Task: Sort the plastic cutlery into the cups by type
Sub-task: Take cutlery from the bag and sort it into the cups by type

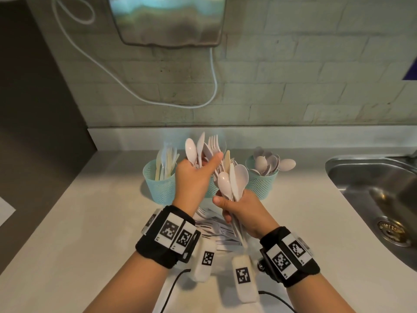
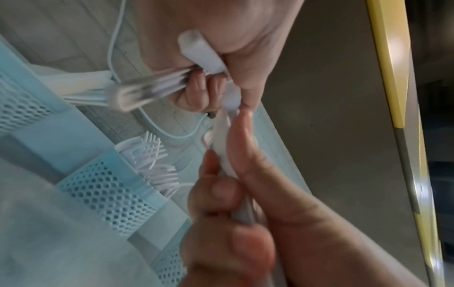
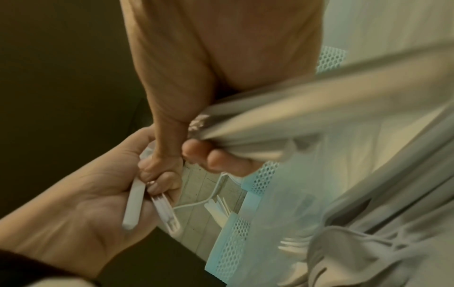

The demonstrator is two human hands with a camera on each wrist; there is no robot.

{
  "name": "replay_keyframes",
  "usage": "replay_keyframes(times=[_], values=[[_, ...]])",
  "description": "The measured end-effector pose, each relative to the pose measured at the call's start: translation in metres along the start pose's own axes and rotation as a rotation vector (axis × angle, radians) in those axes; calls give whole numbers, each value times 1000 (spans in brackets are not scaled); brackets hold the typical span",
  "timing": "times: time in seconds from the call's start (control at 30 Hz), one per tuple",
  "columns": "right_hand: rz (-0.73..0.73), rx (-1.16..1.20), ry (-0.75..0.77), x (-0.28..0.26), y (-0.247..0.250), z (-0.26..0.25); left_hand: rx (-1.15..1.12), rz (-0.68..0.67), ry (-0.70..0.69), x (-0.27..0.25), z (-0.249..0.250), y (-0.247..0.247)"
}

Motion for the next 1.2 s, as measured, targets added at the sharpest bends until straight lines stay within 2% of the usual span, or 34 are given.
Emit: replay_keyframes(times=[0.23, 0.43, 0.57, 0.73, 0.8, 0.9, 1.13, 1.2], values=[[-23, -58, 21, -3, -1, 2, -109, 16, -4, 13, 10, 9], [-35, -89, 22, -4, -3, 0, 15, -96, 45, 7, 8, -3], [-16, -113, 21, -5, 2, 0, 77, -93, 21, 4, 11, -2], [-3, -99, 37, -4, 7, -4, 177, -231, 51, -2, 9, -11], [4, -96, 38, -4, 8, -3, 152, -263, 50, -5, 10, -14], [16, -64, 35, -5, 9, -4, 88, -229, 50, -5, 11, -11], [24, 24, 57, -7, 8, -7, -39, -18, -2, -1, 21, 4], [29, 18, 63, -8, 7, -8, -62, -14, 4, 1, 20, 5]])
Point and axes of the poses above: each hand's wrist, its own x-axis towards the middle knuckle, its own y-axis out of the back of the hand, z = x × y, the point moved 7 cm from there along x, towards the middle knuckle, and after that the axes turned 1 degree about z, right-handed, at the moved point
